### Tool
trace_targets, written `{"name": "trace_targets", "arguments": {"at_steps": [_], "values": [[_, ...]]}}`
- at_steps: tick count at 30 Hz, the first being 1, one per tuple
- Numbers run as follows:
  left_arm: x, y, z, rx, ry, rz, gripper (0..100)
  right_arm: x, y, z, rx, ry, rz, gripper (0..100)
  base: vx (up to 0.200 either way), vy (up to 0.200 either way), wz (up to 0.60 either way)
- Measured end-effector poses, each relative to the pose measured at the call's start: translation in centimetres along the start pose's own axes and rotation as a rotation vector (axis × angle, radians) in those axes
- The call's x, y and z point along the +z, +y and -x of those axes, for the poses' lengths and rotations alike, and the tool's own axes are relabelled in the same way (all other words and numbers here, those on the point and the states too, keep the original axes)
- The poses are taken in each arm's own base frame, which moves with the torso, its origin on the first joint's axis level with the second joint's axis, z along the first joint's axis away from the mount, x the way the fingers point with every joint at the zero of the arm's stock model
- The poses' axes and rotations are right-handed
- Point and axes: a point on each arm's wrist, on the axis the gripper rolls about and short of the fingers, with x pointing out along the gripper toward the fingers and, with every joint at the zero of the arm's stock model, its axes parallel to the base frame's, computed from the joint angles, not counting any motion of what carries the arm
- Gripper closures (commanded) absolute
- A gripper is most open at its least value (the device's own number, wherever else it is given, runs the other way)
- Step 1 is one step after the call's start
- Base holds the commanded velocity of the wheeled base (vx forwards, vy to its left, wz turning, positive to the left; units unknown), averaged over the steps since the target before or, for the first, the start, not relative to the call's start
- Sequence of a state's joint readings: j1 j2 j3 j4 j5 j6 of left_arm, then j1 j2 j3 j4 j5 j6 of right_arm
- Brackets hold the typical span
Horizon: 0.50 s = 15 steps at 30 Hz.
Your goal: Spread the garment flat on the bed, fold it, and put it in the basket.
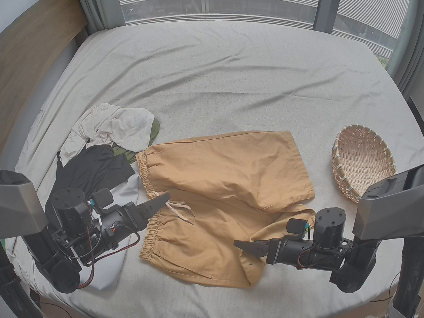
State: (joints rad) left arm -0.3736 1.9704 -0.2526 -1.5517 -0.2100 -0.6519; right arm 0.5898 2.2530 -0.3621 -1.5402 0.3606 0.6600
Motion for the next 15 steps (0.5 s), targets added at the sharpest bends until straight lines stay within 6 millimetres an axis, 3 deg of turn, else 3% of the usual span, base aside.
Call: {"name": "trace_targets", "arguments": {"at_steps": [5,15], "values": [[0.0,0.0,0.0,0.001,0.001,0.000,0,0.3,0.0,0.8,-0.011,-0.011,-0.011,0,0.000,0.000,0.00],[0.0,0.0,0.0,0.000,0.001,0.000,0,0.2,0.8,4.8,-0.118,-0.069,-0.097,0,0.000,0.000,0.00]]}}
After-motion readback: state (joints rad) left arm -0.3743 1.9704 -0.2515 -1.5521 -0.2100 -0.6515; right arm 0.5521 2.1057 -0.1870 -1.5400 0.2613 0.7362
